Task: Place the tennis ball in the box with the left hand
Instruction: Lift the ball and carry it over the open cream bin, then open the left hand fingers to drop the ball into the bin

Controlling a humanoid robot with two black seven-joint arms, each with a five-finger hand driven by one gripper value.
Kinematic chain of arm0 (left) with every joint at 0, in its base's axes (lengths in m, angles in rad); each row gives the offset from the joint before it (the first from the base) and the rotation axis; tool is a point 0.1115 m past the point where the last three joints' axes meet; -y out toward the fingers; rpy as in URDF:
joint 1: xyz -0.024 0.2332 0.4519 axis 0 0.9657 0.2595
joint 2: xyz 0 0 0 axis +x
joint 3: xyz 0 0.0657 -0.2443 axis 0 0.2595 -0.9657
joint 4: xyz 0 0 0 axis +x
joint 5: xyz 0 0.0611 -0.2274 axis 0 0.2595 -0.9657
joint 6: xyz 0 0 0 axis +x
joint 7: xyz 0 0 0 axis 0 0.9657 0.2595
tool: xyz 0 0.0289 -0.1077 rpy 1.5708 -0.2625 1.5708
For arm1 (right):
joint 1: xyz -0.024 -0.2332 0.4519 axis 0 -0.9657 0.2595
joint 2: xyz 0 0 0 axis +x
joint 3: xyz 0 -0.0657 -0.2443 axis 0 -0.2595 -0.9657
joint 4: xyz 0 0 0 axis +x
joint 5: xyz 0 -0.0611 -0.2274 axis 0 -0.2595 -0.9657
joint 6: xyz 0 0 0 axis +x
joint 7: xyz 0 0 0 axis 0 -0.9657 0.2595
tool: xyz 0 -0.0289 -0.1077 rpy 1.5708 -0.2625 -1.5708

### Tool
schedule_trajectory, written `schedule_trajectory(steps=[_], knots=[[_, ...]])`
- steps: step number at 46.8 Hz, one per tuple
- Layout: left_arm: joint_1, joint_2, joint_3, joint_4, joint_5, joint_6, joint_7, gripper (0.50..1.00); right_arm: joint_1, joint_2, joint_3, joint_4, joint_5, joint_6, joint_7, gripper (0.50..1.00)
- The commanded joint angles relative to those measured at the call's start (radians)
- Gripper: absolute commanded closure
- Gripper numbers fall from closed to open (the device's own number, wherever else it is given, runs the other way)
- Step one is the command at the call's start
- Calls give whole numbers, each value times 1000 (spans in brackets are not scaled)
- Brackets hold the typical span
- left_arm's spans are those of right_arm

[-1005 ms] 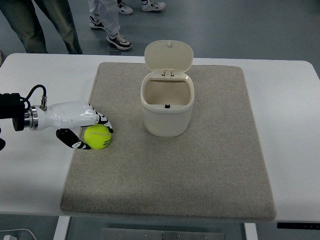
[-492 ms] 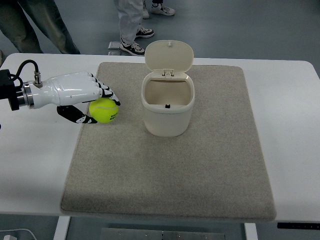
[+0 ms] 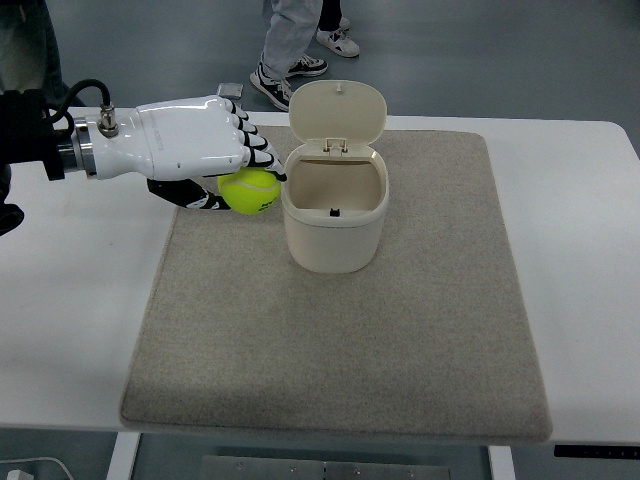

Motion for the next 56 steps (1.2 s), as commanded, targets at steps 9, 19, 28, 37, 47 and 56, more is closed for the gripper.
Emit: schedule_trajectory(steps=[9,19,28,37,47,56], knots=[[-53,-74,0,22,84,1,6,1000,0,0,0,0,0,0,0,562],[-67,-175,0,85,175,4,11,1000,0,0,0,0,0,0,0,562],[-85,-259,0,156,184,4,12,1000,0,0,0,0,0,0,0,562],[-93,-287,0,167,182,8,12,879,0,0,0,0,0,0,0,562],[-80,-304,1,179,175,8,12,656,0,0,0,0,0,0,0,562],[-70,-301,1,179,147,39,12,536,0,0,0,0,0,0,0,562]])
